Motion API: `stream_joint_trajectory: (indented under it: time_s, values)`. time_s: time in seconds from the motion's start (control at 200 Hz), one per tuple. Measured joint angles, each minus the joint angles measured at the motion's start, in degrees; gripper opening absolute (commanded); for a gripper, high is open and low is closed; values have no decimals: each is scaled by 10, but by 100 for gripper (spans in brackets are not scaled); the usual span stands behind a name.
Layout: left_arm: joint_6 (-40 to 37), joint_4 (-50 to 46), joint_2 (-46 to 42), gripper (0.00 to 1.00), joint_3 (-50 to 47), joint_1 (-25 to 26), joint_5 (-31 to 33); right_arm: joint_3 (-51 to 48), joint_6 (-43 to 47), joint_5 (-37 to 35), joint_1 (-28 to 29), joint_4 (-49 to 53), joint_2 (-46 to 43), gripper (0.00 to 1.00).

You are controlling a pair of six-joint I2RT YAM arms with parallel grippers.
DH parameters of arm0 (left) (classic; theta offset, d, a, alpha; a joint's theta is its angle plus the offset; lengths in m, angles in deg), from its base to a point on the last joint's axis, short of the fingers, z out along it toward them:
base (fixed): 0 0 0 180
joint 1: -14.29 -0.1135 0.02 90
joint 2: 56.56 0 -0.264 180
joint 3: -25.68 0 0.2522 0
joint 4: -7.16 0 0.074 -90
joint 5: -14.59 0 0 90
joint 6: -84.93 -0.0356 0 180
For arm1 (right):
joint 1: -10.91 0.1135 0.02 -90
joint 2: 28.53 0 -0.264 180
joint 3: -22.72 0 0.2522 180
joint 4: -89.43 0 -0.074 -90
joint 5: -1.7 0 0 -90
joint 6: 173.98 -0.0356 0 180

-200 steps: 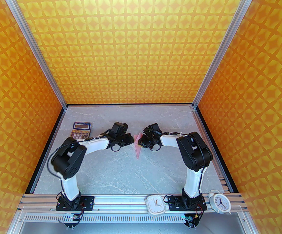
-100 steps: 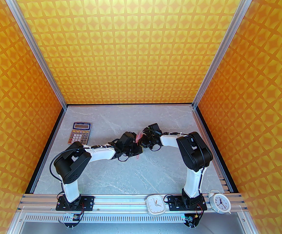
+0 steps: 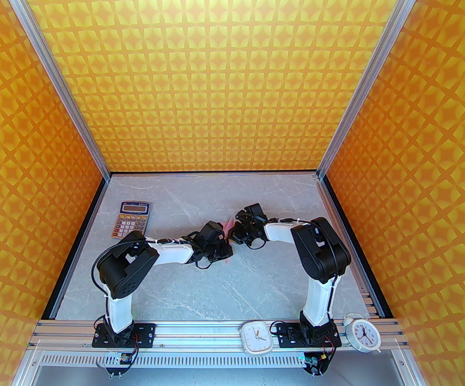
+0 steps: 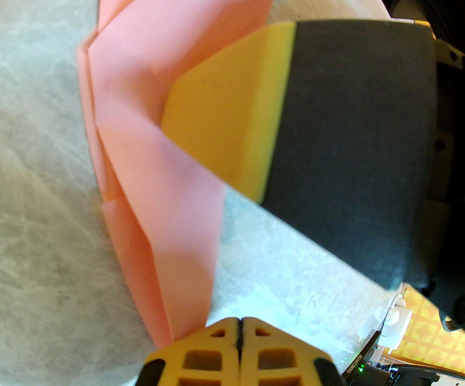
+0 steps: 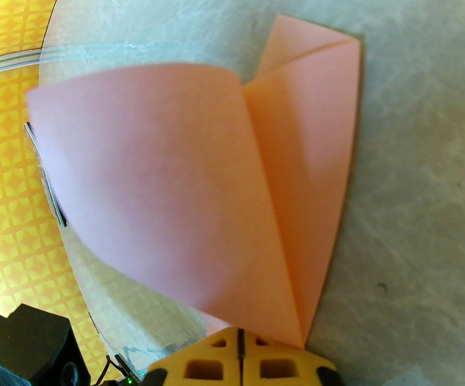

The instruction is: Fold a paper plane with a square sheet of paper (fold left side to right side)

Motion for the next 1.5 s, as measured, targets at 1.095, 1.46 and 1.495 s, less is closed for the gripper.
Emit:
stream_joint_trajectory:
  time_s: [1.095,1.46,1.495]
  values:
    - [13,15,-29,0,-59,33,25,0,0,0,0,0,0,4]
    - [-7,-67,-73,0,-75,41,19,-4,-1,0,0,-9,0,4]
    - [-9,-76,-79,1,-75,38,16,-5,-2,0,0,-10,0,4]
